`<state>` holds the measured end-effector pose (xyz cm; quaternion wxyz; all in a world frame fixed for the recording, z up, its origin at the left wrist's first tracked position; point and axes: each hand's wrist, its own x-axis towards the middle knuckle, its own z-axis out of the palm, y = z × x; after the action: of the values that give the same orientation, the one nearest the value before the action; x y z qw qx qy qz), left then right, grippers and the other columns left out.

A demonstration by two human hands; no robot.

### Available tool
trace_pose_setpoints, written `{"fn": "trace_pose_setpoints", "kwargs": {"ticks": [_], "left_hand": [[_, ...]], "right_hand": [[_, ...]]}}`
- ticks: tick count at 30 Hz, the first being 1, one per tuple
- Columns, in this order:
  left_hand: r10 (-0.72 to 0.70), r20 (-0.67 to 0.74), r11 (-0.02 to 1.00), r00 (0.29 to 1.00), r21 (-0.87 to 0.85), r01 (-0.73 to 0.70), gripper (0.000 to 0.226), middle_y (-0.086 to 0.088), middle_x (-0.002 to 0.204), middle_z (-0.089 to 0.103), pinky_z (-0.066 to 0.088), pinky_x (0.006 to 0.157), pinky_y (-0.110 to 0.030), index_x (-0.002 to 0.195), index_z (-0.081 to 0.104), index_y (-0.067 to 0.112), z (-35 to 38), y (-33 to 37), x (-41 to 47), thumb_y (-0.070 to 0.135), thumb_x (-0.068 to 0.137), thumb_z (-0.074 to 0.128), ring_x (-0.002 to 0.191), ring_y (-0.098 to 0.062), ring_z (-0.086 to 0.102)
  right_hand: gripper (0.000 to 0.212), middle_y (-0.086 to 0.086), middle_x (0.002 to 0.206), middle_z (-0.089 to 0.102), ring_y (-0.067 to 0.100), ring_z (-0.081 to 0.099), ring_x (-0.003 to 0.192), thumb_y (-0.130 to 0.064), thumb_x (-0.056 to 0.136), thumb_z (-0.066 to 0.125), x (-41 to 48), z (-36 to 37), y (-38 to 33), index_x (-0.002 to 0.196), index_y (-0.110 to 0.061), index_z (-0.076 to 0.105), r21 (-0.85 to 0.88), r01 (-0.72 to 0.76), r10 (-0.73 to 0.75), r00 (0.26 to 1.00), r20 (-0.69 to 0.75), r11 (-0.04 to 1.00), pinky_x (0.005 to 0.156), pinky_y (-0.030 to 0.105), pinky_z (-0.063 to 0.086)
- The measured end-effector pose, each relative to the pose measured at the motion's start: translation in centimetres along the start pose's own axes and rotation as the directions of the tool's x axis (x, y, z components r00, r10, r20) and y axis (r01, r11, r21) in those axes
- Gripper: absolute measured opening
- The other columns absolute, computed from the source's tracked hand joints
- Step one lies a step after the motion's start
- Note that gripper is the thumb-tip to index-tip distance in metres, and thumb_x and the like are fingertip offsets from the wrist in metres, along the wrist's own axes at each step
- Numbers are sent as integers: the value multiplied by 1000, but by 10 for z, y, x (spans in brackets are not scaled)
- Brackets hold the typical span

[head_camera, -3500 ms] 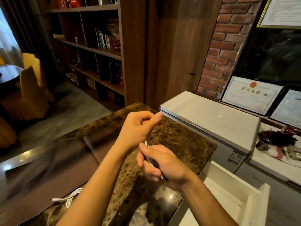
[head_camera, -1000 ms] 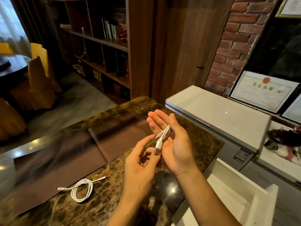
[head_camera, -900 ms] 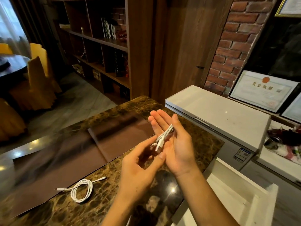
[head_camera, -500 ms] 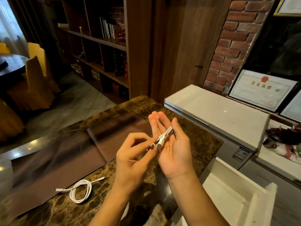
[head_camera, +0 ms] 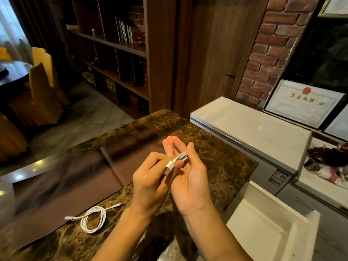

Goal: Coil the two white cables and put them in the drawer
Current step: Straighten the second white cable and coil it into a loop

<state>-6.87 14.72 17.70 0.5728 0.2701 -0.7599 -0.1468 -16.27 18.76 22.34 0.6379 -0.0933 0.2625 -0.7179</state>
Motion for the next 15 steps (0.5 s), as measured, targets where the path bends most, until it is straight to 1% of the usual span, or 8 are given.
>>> {"fn": "trace_pose_setpoints", "kwargs": {"ticks": [2, 6, 9, 11, 13, 14, 15], "left_hand": [[21, -15, 999, 1000, 46, -20, 22, -5, 84, 67, 49, 61, -22, 90, 76, 1, 1, -4, 2, 20, 94, 65, 72, -11, 62], [34, 30, 991, 999, 128, -37, 27, -4, 82, 66, 45, 63, -14, 94, 75, 2, 2, -10, 6, 23, 99, 58, 71, -8, 59], [-32, 34, 990, 999, 135, 28, 41, -3, 81, 64, 41, 64, -10, 93, 71, 5, 1, -11, 7, 36, 105, 47, 70, -6, 54], [-87, 14, 991, 996, 102, 85, 49, -1, 80, 64, 44, 62, -16, 93, 70, 6, 1, -10, 6, 44, 105, 41, 70, -8, 56], [-84, 3, 991, 996, 105, 83, 47, -1, 81, 66, 46, 61, -21, 95, 71, 7, 2, -11, 7, 43, 105, 42, 70, -8, 58], [-69, 2, 989, 998, 133, 68, 44, 0, 81, 67, 46, 61, -20, 97, 73, 8, 2, -12, 8, 39, 105, 43, 69, -8, 58], [-57, 1, 984, 998, 168, 56, 40, 1, 80, 66, 46, 62, -16, 99, 74, 9, 2, -13, 9, 35, 105, 44, 69, -7, 58]], "right_hand": [[42, 14, 136, 66, 23, 60, 129, -37, 107, 39, 2, -1, 3, 127, -10, 64, 10, -3, 3, 1000, 8, 1000, 102, 38, 48], [45, 13, 139, 63, 24, 57, 131, -38, 107, 37, 6, -5, 5, 134, -10, 59, -17, -10, 10, 1000, 1, 1000, 107, 37, 43], [43, 11, 138, 64, 24, 57, 132, -39, 106, 39, 7, -8, 9, 129, -12, 63, -34, -20, 20, 1000, 3, 999, 112, 39, 41], [43, 10, 134, 67, 23, 58, 130, -39, 106, 40, 8, -9, 12, 127, -12, 66, -44, -12, 12, 1000, -2, 999, 113, 39, 41], [44, 9, 133, 68, 22, 59, 129, -40, 106, 40, 10, -9, 15, 128, -12, 65, -55, -2, 2, 1000, -12, 999, 111, 38, 42], [44, 10, 133, 68, 22, 60, 128, -39, 106, 39, 12, -10, 16, 129, -11, 65, -58, -4, 3, 1000, -17, 998, 112, 37, 42], [45, 12, 133, 68, 23, 60, 128, -39, 106, 39, 13, -10, 17, 129, -9, 65, -58, -9, 8, 1000, -22, 998, 112, 37, 42]]}}
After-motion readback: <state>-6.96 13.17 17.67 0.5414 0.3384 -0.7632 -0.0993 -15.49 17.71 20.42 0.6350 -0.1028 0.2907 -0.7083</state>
